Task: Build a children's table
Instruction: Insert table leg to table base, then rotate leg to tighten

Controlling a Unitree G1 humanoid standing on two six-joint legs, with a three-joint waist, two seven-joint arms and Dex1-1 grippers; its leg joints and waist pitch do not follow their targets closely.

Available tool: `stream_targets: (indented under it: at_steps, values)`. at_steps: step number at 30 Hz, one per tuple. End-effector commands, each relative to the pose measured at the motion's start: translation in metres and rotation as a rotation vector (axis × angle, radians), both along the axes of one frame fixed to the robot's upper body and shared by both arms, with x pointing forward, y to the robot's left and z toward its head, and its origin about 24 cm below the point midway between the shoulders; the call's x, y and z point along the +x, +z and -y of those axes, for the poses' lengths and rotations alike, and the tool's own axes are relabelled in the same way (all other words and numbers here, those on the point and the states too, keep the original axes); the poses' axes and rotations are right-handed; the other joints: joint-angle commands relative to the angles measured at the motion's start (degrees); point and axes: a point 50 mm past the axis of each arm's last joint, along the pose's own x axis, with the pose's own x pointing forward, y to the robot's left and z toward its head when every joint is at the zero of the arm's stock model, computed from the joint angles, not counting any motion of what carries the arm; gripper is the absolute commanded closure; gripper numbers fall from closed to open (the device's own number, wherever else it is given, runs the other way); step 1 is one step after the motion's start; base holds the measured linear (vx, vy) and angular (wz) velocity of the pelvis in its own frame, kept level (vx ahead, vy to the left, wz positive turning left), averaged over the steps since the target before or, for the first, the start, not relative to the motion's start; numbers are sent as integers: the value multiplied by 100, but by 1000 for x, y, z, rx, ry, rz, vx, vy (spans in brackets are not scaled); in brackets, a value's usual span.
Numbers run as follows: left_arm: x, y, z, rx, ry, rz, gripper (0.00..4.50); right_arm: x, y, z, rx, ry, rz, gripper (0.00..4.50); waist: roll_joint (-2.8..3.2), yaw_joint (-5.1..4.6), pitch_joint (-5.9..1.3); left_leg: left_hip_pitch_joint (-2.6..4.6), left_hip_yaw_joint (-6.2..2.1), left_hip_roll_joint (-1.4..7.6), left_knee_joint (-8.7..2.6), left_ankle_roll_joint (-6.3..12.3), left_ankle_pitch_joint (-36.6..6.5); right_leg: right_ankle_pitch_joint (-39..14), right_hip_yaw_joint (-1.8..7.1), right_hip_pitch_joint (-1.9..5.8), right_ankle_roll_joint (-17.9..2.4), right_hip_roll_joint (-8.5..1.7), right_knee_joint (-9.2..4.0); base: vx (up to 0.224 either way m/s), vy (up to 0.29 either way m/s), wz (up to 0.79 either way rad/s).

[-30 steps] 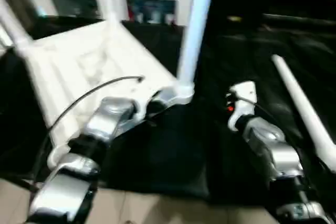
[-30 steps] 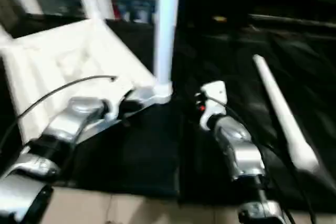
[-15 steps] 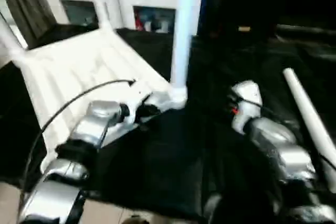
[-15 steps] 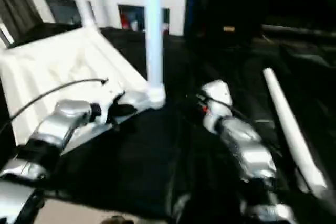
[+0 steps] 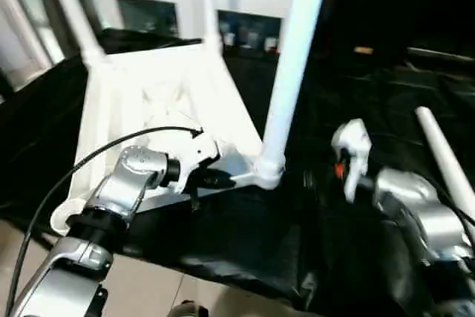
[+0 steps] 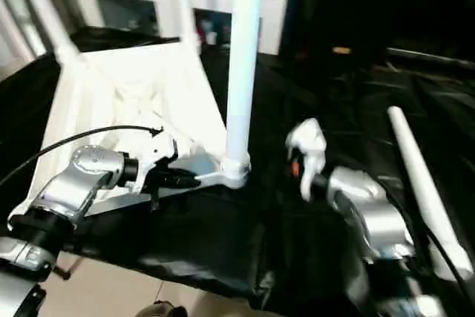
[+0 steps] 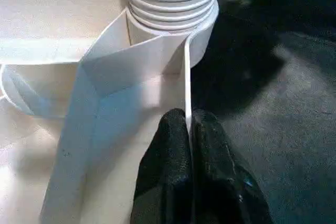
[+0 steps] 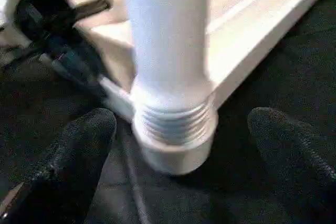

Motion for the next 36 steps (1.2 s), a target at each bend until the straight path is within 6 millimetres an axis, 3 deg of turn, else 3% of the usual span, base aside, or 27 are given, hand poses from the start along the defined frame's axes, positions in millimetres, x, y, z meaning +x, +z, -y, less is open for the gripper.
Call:
stream_targets:
  at_steps: [1,4,6,11,22,29,36]
  values:
    - [0,21,14,-100,-85,79,450,2,1,-1,-53,2,40,4,-115,-1,-420,251,-164,376,-509,24,-1372,-865,188,91,-1310,-343,-483,0,0,0]
    - [-4,21,18,-109,-115,67,450,14,0,-4,-95,-83,123,4,-112,-7,-431,261,-150,370,-500,-11,-1330,-867,180,58,-1325,-346,-480,0,0,0]
    - [-6,21,22,-107,-129,67,450,14,-1,-11,-62,-69,110,4,-120,-5,-424,229,-155,367,-504,69,-1325,-827,185,87,-1313,-344,-475,0,0,0]
    - [-8,17,25,-97,-141,61,450,12,-2,-19,-37,-32,99,4,-107,24,-426,256,-145,380,-504,115,-1284,-735,182,73,-1313,-328,-469,0,0,0]
    - [-8,16,26,-73,-149,59,450,13,-7,-24,-35,8,105,4,-98,63,-414,258,-151,386,-537,-27,-1511,-1021,189,68,-1214,-346,-496,0,0,0]
    - [-7,14,24,-60,-141,61,450,13,-8,-25,-31,17,106,50,-109,67,-422,248,-143,380,-523,55,-1345,-822,186,74,-1247,-340,-483,0,0,0]
    - [-7,12,23,-55,-136,60,450,13,-10,-25,-26,18,109,129,-105,61,-414,255,-145,385,-534,26,-1449,-980,186,68,-1240,-344,-501,0,0,0]
